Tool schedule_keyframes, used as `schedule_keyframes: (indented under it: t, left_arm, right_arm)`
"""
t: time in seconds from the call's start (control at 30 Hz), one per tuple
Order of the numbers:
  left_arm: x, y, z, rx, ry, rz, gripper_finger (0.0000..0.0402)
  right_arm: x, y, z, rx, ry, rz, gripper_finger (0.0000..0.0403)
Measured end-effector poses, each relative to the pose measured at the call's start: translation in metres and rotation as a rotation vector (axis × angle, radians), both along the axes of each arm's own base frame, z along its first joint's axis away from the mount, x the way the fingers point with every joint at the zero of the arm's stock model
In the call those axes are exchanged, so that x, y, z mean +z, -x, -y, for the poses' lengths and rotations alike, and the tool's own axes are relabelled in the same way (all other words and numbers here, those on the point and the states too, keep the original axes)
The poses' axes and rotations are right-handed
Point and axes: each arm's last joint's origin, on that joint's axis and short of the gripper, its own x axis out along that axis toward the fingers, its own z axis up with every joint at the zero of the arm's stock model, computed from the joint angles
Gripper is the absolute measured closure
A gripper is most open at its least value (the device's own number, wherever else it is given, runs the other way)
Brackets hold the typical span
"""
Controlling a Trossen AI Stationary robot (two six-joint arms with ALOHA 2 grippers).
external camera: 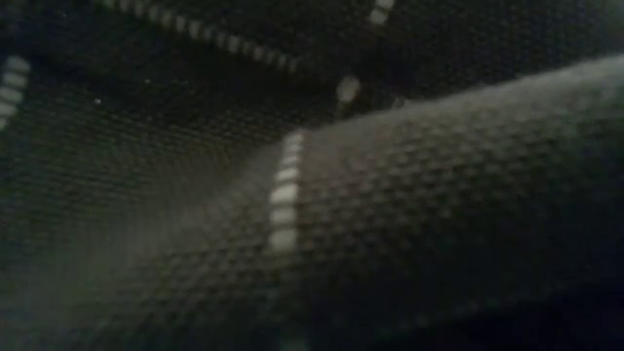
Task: Sort towels by color in basket
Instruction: Put the gray pattern towel into the green bin
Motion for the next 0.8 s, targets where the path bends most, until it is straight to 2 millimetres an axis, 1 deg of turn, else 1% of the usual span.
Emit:
schedule_keyframes:
  t: [0.13,0.23,0.3,0.37,0.5,0.6,0.67,0.8]
  left_arm:
    - [0.007,0.014,0.007,-0.032,-0.004,0.000,0.0235]
    - [0.015,0.023,0.012,-0.071,0.010,0.049,0.0235]
    - [0.021,0.028,0.015,-0.102,0.006,0.102,0.0235]
    - [0.028,0.031,0.017,-0.136,-0.011,0.154,0.0235]
    - [0.036,0.035,0.020,-0.185,-0.046,0.217,0.0235]
    - [0.037,0.036,0.021,-0.210,-0.035,0.233,0.0235]
    - [0.037,0.036,0.023,-0.237,-0.013,0.235,0.0235]
    - [0.034,0.036,0.027,-0.283,0.023,0.210,0.0235]
  right_arm:
    - [0.014,-0.004,-0.041,-0.037,-0.063,0.131,0.0284]
    - [0.018,-0.003,-0.080,-0.014,-0.125,0.190,0.0284]
    - [0.017,-0.005,-0.105,-0.014,-0.169,0.217,0.0284]
    - [0.014,-0.006,-0.129,-0.058,-0.198,0.242,0.0284]
    - [-0.004,-0.012,-0.166,-0.188,-0.227,0.230,0.0284]
    - [-0.025,-0.014,-0.183,-0.311,-0.258,0.131,0.0274]
    - [-0.037,-0.014,-0.191,-0.371,-0.261,0.063,0.0256]
    - [-0.053,-0.013,-0.196,-0.418,-0.242,-0.036,0.0210]
